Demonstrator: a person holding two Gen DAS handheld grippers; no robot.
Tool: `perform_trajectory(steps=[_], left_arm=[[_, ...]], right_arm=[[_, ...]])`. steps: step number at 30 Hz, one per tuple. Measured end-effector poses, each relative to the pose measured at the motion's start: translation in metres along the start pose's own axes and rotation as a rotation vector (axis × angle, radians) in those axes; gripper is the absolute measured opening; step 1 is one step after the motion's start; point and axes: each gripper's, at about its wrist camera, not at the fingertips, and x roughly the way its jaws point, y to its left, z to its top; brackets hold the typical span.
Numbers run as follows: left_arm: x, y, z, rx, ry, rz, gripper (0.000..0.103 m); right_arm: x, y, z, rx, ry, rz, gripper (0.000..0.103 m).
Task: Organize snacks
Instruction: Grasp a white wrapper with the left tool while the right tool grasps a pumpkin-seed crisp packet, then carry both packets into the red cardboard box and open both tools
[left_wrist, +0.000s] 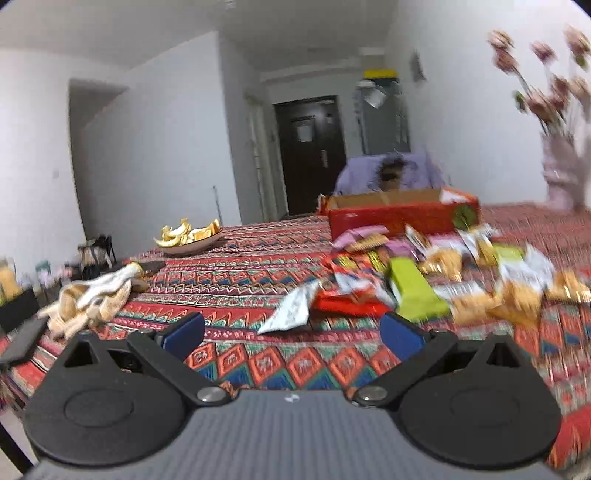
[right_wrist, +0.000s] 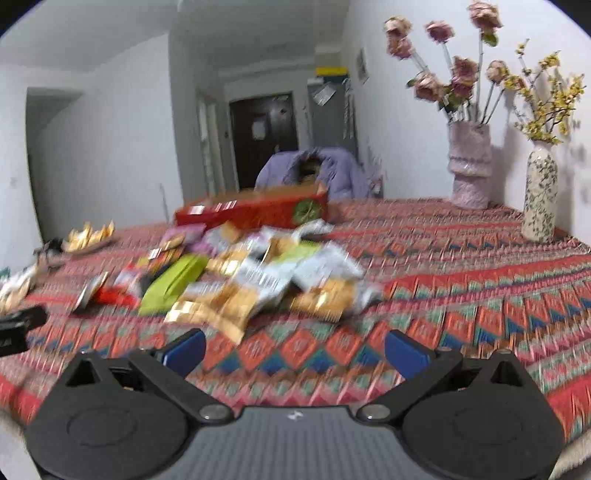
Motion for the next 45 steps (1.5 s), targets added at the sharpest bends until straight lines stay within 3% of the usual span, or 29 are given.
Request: perform_trajectory(steps=[2, 4, 8, 13, 14, 15, 16, 19, 23, 25, 28, 29, 33, 41, 45], left_arm=[[0.015, 0.005, 0.006, -0.006, 0.021, -0.018, 0.103], [0.034, 0.008, 0.012, 0.036, 0.077, -0.064, 0.103], [0.070, 0.016, 0.022, 0.033, 0.154, -0.096, 0.103], [0.125, 0.032, 0.034, 0.001, 0.249, -0.116, 0.102], [0.134, 0.036, 0.035, -0.010, 0.259, -0.134, 0.099], [0.142, 0.039, 0.037, -0.020, 0.264, -0.149, 0.089], [0.148, 0.043, 0.038, -0.031, 0.270, -0.160, 0.083], [0.166, 0.053, 0.039, -0.061, 0.321, -0.246, 0.077], [0.178, 0.059, 0.032, -0.089, 0.394, -0.313, 0.072], [0.180, 0.064, 0.031, -0.123, 0.417, -0.324, 0.057], [0.178, 0.070, 0.030, -0.161, 0.402, -0.347, 0.045], [0.175, 0.069, 0.028, -0.149, 0.396, -0.341, 0.044], [0.153, 0.064, 0.027, -0.113, 0.364, -0.314, 0.042], [0.091, 0.072, 0.042, -0.133, 0.266, -0.281, 0.041], [0.069, 0.069, 0.054, -0.160, 0.216, -0.292, 0.041]], right_arm=[[0.008, -0.009, 0.007, 0.022, -0.058, -0.006, 0.103], [0.016, -0.016, 0.015, 0.036, -0.061, -0.020, 0.103], [0.050, -0.028, 0.036, 0.065, 0.130, -0.038, 0.103], [0.086, -0.030, 0.045, 0.099, 0.247, -0.092, 0.096], [0.091, -0.029, 0.046, 0.116, 0.262, -0.083, 0.092], [0.097, -0.028, 0.046, 0.128, 0.277, -0.072, 0.090], [0.102, -0.026, 0.047, 0.135, 0.291, -0.064, 0.081], [0.114, -0.015, 0.046, 0.109, 0.328, -0.063, 0.066], [0.122, -0.006, 0.045, 0.065, 0.329, -0.071, 0.065], [0.127, -0.005, 0.047, 0.055, 0.331, -0.076, 0.064], [0.131, -0.005, 0.048, 0.052, 0.337, -0.074, 0.059], [0.130, -0.005, 0.048, 0.053, 0.340, -0.068, 0.050], [0.118, -0.009, 0.046, 0.054, 0.336, -0.070, 0.049], [0.067, -0.015, 0.049, 0.008, 0.272, -0.053, 0.048], [0.045, -0.021, 0.067, 0.074, 0.226, 0.093, 0.048]])
